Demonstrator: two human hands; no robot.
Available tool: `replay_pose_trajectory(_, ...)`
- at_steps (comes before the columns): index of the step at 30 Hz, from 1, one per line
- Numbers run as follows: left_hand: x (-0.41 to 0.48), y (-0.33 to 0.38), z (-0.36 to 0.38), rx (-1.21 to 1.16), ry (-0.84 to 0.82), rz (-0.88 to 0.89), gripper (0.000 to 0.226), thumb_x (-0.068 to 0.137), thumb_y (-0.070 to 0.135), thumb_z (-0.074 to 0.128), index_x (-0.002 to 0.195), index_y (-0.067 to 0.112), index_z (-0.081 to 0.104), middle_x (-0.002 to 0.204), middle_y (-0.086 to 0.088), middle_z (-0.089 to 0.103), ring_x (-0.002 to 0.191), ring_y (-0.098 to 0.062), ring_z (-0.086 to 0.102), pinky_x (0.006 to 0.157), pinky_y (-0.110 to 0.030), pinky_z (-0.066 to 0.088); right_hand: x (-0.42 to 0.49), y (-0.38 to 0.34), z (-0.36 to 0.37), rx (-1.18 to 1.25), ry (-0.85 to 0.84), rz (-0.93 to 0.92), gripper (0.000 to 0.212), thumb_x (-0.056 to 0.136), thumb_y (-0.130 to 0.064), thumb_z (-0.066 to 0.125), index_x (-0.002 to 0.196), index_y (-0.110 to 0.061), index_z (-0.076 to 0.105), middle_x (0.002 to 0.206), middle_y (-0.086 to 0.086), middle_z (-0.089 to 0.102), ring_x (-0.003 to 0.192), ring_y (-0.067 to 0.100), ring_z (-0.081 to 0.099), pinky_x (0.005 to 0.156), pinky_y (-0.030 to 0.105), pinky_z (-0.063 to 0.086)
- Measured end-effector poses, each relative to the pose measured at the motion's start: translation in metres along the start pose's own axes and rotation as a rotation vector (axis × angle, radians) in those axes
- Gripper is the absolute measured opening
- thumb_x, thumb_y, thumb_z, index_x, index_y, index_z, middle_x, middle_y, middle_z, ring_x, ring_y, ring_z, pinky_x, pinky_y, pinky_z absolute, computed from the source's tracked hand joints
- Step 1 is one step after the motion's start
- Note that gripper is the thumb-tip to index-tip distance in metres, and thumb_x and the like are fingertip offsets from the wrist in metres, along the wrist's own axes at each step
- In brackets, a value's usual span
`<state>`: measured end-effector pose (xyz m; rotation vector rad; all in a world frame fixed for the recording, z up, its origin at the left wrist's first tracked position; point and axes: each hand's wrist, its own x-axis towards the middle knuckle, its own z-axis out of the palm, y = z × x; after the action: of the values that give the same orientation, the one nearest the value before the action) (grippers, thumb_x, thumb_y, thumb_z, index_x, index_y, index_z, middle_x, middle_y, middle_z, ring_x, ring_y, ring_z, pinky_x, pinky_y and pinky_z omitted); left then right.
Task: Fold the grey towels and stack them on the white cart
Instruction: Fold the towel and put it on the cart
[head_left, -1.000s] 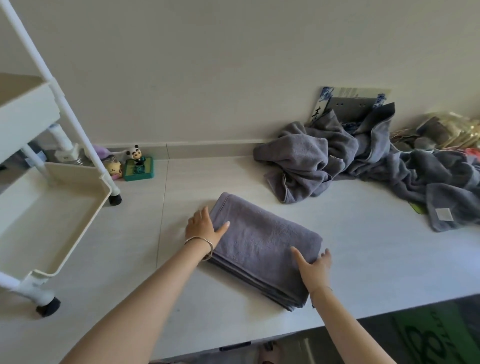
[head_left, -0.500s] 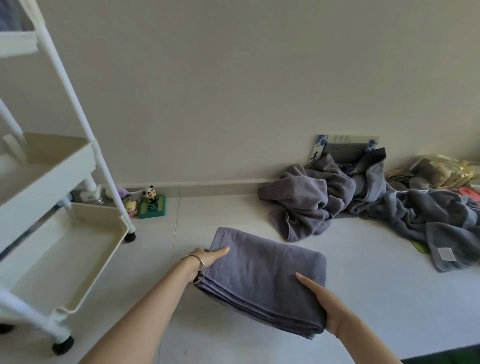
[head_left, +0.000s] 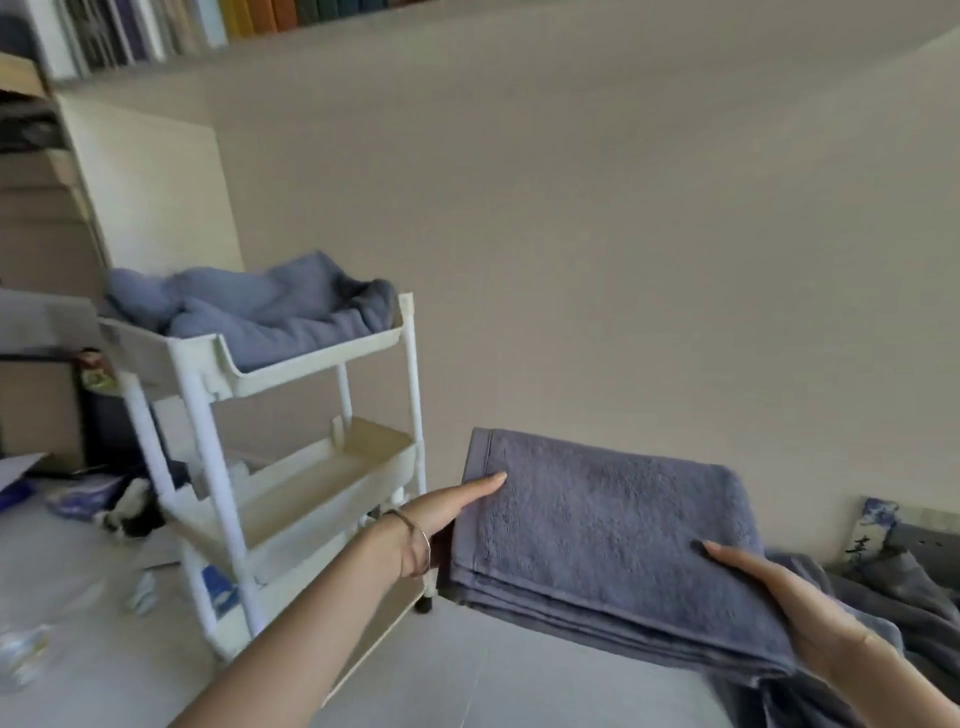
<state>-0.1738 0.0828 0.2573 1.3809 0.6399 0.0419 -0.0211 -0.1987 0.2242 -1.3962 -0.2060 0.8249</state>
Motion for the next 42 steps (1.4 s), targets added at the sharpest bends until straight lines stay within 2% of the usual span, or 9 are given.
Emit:
replay_pose_trajectory(3,-0.028,0.027,-0.008,-0.174,0.061,0.111,0.041,0.076,0.039,0.070,0.104,0.008,0.069,0.103,-0.011,0.071,0.092,-0.023,0.070,0.087,-0.035,0.053,0.021,-0.036,0.023,-0.070,-0.151,0.001,0.098,0.017,-0.034,0.096,0.103,0.004,0.066,0.099,0.024,0.070,0.078,0.035,0.071,0.053,0.036,0.058)
replay_pose_trajectory(10,-0.104,0.091,-0.035,-0.296,0.335,0.387,0.023,0.087,0.022,0.059,0.100,0.005,0.068,0.094,-0.011,0.073,0.075,-0.019,0.071,0.068,-0.029,0.058,0.064,-0.146,0.101,-0.245,-0.465,-0.232,0.066,0.060,-0.034,0.085,0.111,0.001,0.062,0.096,0.022,0.071,0.078,0.036,0.071,0.055,0.034,0.058)
replay_pose_trajectory(15,-0.144,0.141,-0.071,-0.237,0.562,0.549,0.030,0.088,0.018,0.059,0.114,0.004,0.063,0.104,-0.011,0.071,0.077,-0.016,0.071,0.068,-0.025,0.058,0.098,-0.221,0.184,-0.347,-0.672,-0.429,0.098,0.042,-0.052,0.089,0.121,-0.004,0.057,0.109,0.017,0.069,0.096,0.035,0.068,0.071,0.037,0.059)
replay_pose_trajectory(20,-0.163,0.180,-0.110,-0.202,0.756,0.630,0.033,0.089,0.020,0.059,0.118,0.005,0.060,0.106,-0.008,0.069,0.076,-0.013,0.070,0.068,-0.024,0.057,0.138,-0.275,0.278,-0.367,-0.792,-0.448,0.054,0.081,-0.036,0.063,0.124,-0.004,0.055,0.107,0.015,0.070,0.094,0.029,0.069,0.068,0.032,0.059)
replay_pose_trajectory(28,-0.149,0.195,-0.161,-0.280,0.891,0.597,0.039,0.091,0.016,0.058,0.126,0.001,0.053,0.105,-0.012,0.065,0.086,-0.018,0.062,0.085,-0.033,0.046,0.187,-0.293,0.361,-0.472,-0.939,-0.318,0.058,0.076,-0.040,0.069,0.120,-0.005,0.057,0.110,0.015,0.069,0.097,0.028,0.069,0.077,0.035,0.058)
replay_pose_trajectory(31,-0.141,0.190,-0.168,-0.255,0.929,0.498,0.037,0.089,0.016,0.060,0.122,0.000,0.054,0.102,-0.013,0.065,0.083,-0.021,0.062,0.074,-0.033,0.051,0.203,-0.290,0.367,-0.564,-0.975,-0.238,0.089,0.047,-0.043,0.090,0.119,-0.003,0.058,0.112,0.017,0.068,0.101,0.031,0.067,0.081,0.037,0.056)
replay_pose_trajectory(35,-0.139,0.182,-0.174,-0.122,1.012,0.357,0.025,0.086,0.020,0.065,0.102,0.000,0.060,0.090,-0.012,0.067,0.076,-0.019,0.063,0.052,-0.023,0.055,0.220,-0.280,0.374,-0.761,-0.946,-0.260,0.093,0.047,-0.048,0.090,0.120,0.000,0.057,0.111,0.017,0.069,0.103,0.033,0.066,0.094,0.042,0.050)
replay_pose_trajectory(39,-0.137,0.182,-0.177,-0.071,1.013,0.370,0.026,0.086,0.022,0.065,0.102,0.002,0.059,0.091,-0.010,0.067,0.077,-0.018,0.064,0.058,-0.025,0.055,0.226,-0.275,0.376,-0.736,-0.901,-0.334,0.080,0.057,-0.046,0.083,0.117,0.003,0.060,0.104,0.016,0.071,0.096,0.031,0.068,0.091,0.040,0.052)
replay_pose_trajectory(42,-0.133,0.186,-0.176,-0.071,1.002,0.420,0.025,0.088,0.020,0.062,0.105,0.002,0.058,0.090,-0.010,0.066,0.071,-0.016,0.065,0.057,-0.025,0.053,0.231,-0.280,0.374,-0.709,-0.894,-0.376,0.089,0.045,-0.049,0.089,0.113,0.001,0.062,0.104,0.015,0.071,0.095,0.030,0.069,0.085,0.037,0.053)
